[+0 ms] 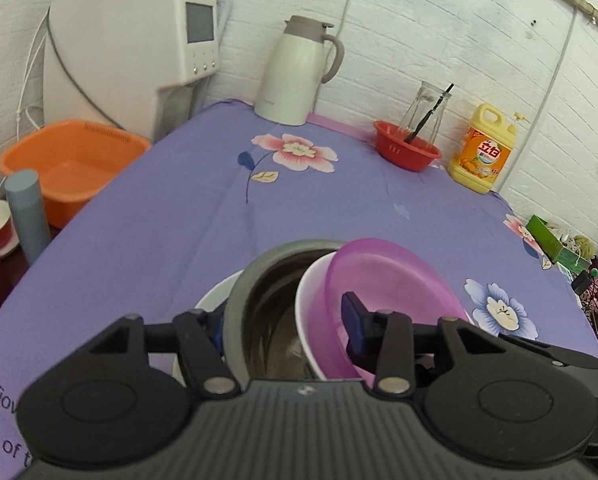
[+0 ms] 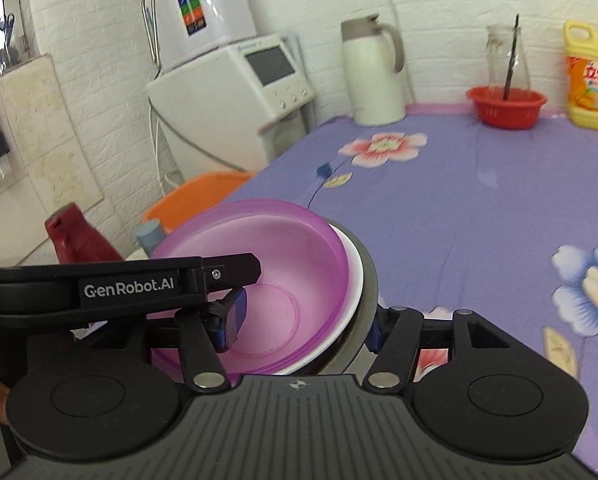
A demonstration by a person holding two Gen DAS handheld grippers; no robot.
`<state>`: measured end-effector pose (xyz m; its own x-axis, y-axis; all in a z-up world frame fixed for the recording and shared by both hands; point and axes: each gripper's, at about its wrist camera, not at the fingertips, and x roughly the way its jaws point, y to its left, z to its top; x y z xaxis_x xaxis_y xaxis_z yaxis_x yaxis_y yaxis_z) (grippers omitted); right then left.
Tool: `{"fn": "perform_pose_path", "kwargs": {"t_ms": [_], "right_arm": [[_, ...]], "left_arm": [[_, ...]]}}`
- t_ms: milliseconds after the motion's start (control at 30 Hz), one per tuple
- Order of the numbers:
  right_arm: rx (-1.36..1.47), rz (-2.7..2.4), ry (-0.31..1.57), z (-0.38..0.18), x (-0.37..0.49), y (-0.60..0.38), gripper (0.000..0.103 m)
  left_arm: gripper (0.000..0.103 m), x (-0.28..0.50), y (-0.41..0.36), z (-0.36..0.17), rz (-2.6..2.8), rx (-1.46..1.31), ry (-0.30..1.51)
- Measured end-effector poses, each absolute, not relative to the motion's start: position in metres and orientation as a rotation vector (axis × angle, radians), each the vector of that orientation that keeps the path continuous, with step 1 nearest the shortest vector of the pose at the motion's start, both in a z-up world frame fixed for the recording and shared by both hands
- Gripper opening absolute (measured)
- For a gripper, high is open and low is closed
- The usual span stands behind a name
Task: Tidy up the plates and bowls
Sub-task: 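Hold the pink bowl seated in the stack and open the left tool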
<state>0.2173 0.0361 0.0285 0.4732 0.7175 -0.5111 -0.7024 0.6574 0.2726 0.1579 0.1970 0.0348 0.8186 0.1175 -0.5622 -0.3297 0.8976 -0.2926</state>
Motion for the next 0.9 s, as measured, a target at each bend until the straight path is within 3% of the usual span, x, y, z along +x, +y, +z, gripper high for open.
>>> {"fn": "perform_pose_path", "kwargs": {"t_ms": [767, 900], "right_arm": [[-0.008, 0.863, 0.701, 0.003, 0.223, 0.054, 0.103], [-0.001, 0.862, 0.707, 0.004, 0.224, 0.054, 0.103]], "left_arm": [[0.048, 0.170, 0.208, 0.005, 0.195, -0.424, 0.560], [0.054, 0.171, 0.212, 0.005, 0.177, -0.450, 0.553]]}}
